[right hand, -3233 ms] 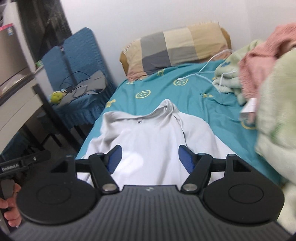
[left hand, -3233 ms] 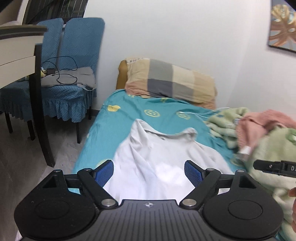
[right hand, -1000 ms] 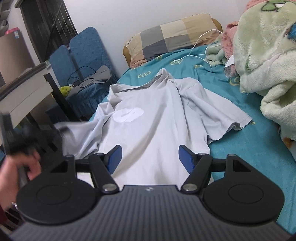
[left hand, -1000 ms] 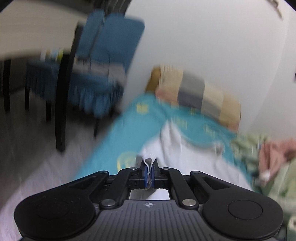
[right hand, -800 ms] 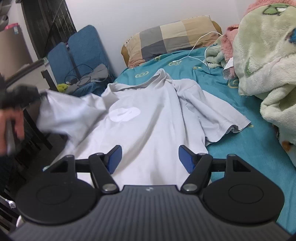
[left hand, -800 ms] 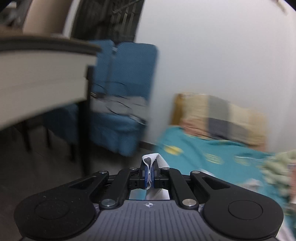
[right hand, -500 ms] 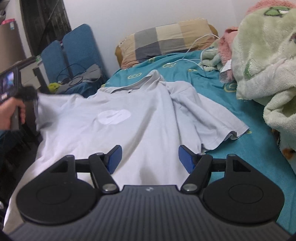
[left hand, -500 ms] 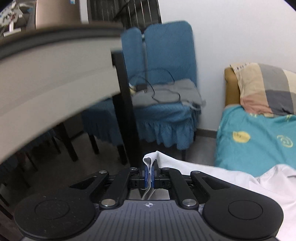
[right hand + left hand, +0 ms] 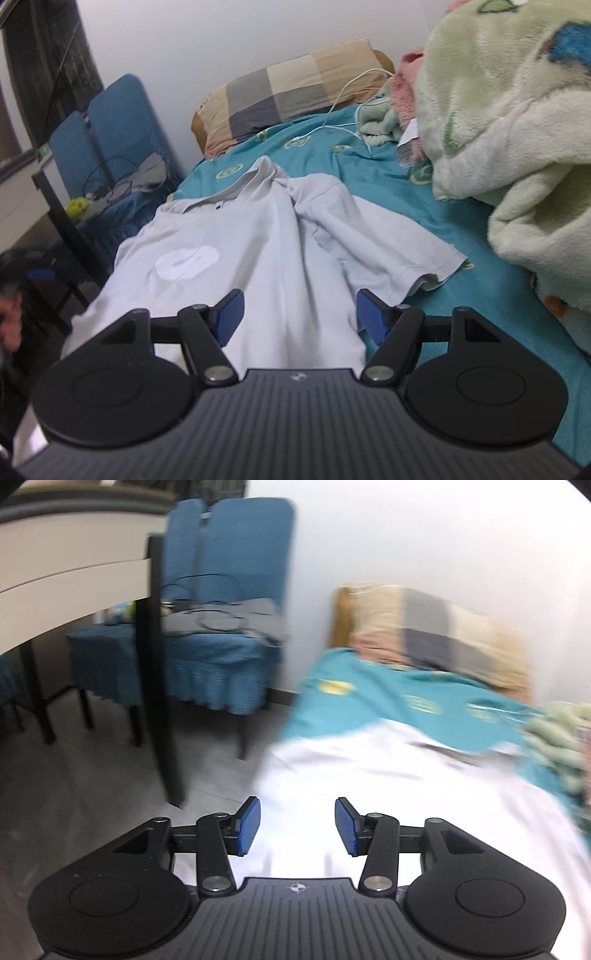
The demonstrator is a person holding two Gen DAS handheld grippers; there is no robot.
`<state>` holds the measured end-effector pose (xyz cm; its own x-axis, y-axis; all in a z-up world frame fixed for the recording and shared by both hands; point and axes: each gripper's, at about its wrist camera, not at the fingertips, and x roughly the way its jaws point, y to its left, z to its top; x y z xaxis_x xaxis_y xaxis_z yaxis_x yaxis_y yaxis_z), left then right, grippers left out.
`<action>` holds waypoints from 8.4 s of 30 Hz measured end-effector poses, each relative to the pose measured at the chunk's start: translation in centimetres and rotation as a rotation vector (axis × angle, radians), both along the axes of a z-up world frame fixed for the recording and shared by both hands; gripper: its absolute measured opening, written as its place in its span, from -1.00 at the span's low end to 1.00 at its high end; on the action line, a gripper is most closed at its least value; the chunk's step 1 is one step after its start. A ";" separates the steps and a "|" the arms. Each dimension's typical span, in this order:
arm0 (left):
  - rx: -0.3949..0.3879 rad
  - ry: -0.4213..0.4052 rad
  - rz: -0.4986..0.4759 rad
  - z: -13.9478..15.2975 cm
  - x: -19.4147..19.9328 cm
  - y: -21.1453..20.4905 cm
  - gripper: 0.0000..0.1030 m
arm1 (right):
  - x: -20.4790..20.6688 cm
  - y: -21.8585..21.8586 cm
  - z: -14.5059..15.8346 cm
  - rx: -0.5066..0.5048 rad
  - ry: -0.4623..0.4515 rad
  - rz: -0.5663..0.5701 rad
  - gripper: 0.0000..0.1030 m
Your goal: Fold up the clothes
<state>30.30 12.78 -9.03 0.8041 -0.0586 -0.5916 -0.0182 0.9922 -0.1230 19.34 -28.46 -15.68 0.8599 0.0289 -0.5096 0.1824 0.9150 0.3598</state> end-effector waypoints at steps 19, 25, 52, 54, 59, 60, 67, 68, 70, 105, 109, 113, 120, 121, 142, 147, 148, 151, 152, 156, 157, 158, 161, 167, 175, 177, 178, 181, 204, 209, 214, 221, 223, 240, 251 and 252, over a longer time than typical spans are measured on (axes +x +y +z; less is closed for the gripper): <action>-0.050 -0.008 -0.187 3.2 -22.6 -13.8 0.26 | -4.5 -2.7 2.5 0.122 -0.008 -0.076 0.35; -0.107 0.011 -0.170 2.5 -20.7 -11.9 0.29 | -4.6 -2.8 1.6 0.180 0.009 -0.083 0.31; -0.259 0.166 -0.062 -3.3 -13.1 -8.4 0.33 | 4.9 -9.5 -8.4 0.399 -0.053 -0.606 0.21; -0.271 0.173 -0.065 -3.6 -12.7 -8.5 0.33 | 6.3 -9.5 -8.2 0.371 -0.028 -0.574 -0.27; -0.264 0.144 -0.071 -3.3 -12.7 -8.7 0.33 | 9.4 -8.0 -6.4 0.227 0.027 -0.461 -0.89; -0.259 0.136 -0.070 -3.2 -12.9 -8.6 0.33 | 9.8 -7.5 -5.6 0.190 0.023 -0.438 -0.90; -0.260 0.084 -0.054 -1.6 -13.6 -8.0 0.33 | 12.1 -5.3 3.2 -0.044 -0.067 -0.349 -0.91; -0.264 0.077 -0.052 -1.4 -13.7 -7.9 0.33 | 12.5 -5.4 4.4 -0.075 -0.073 -0.340 -0.91; -0.271 0.060 -0.049 -0.9 -13.6 -7.8 0.33 | 13.3 -5.4 6.8 -0.134 -0.075 -0.323 -0.91; -0.331 0.054 0.090 -1.1 -11.2 -0.5 0.33 | 19.2 16.0 6.4 -0.011 0.154 0.356 -0.13; -0.322 0.043 0.035 -1.0 -12.0 -2.1 0.33 | 10.9 11.9 8.9 0.014 0.114 0.338 -0.13; -0.322 0.044 -0.021 -1.0 -13.4 -3.5 0.32 | 1.4 7.9 9.6 -0.030 0.104 0.255 -0.12; -0.238 0.027 -0.093 -0.4 -15.7 -6.6 0.32 | -7.8 2.2 8.3 0.055 0.124 0.072 -0.07; -0.219 0.027 -0.098 -0.4 -15.8 -7.2 0.31 | -8.3 1.7 8.3 0.066 0.115 0.063 -0.07; -0.058 0.059 -0.155 -7.0 3.5 -27.8 -0.24 | -4.1 -6.0 3.9 0.006 0.040 -0.010 0.40; -0.043 0.059 -0.183 -9.1 4.1 -27.8 -0.86 | -2.6 -6.2 2.9 0.023 0.058 -0.003 0.40; -0.069 0.047 -0.193 -8.9 3.9 -27.3 -0.97 | -2.5 -6.1 2.8 0.022 0.059 -0.003 0.40; -0.164 -0.011 -0.209 -7.3 2.7 -25.4 -0.97 | -2.3 -6.1 2.6 0.031 0.066 0.001 0.40; -0.210 -0.020 -0.214 -6.4 2.1 -24.6 -0.97 | -2.4 -6.1 2.7 0.033 0.065 0.000 0.40; -0.347 -0.033 -0.220 -3.4 0.3 -20.3 -0.97 | -2.9 -6.2 3.2 0.045 0.056 -0.007 0.40; -0.352 -0.033 -0.212 -2.9 0.0 -19.1 -0.97 | -3.2 -6.3 3.3 0.049 0.054 -0.009 0.40; -0.354 -0.026 -0.198 -2.7 -0.2 -17.9 -0.97 | -3.4 -6.3 3.4 0.052 0.053 -0.010 0.40; -0.331 0.016 -0.110 -3.4 0.1 -14.1 -0.97 | -3.8 -6.2 3.6 0.057 0.060 -0.005 0.40; -0.394 0.190 0.065 -8.9 2.8 -8.8 -0.96 | -3.8 -5.9 3.5 0.056 0.073 0.012 0.40; -0.348 0.165 -0.031 -4.9 -1.2 -9.8 -0.42 | -3.4 -5.6 3.2 0.080 0.078 0.068 0.40; -0.331 0.159 -0.088 -3.1 -4.4 -10.6 -0.25 | -3.7 -5.7 3.4 0.091 0.075 0.067 0.40; -0.340 0.161 -0.116 -2.4 -6.4 -11.1 -0.17 | -3.9 -5.8 3.6 0.098 0.073 0.064 0.40; -0.377 0.200 -0.219 -1.3 -12.8 -13.2 -0.14 | -4.8 -6.4 4.2 0.116 0.062 0.042 0.40; -0.354 0.469 -0.535 -2.3 -27.0 -18.7 -0.96 | -9.2 -4.5 4.9 0.105 0.130 0.152 0.40; -0.444 0.579 -0.344 -1.9 -28.2 -13.7 -0.97 | -8.7 -3.0 4.7 0.087 0.140 0.199 0.40; -0.398 0.664 -0.228 -6.3 -27.5 -12.0 -0.95 | -8.0 -0.7 4.1 0.017 0.191 0.284 0.40; -0.475 0.611 -0.241 -4.3 -26.1 -10.3 -0.34 | -8.6 0.8 4.0 -0.025 0.243 0.317 0.39; -0.484 0.546 -0.231 -2.5 -24.4 -9.5 -0.23 | -8.4 0.7 4.2 -0.014 0.240 0.298 0.39; -0.384 0.245 0.051 -9.2 4.7 -11.9 0.02 | -2.7 -0.1 1.6 0.089 0.149 0.211 0.40; -0.245 0.061 -0.037 -5.2 8.9 -13.0 -0.90 | -0.4 -1.9 -0.4 0.197 0.159 0.173 0.40; -0.237 0.042 -0.039 -4.3 9.2 -12.9 -0.90 | -0.5 -1.9 -0.3 0.196 0.153 0.173 0.40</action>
<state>39.51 -0.09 -13.33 0.7733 -0.2300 -0.5909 0.0093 0.9359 -0.3521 18.84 -30.36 -15.97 0.7473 0.2785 -0.6033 0.0960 0.8531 0.5128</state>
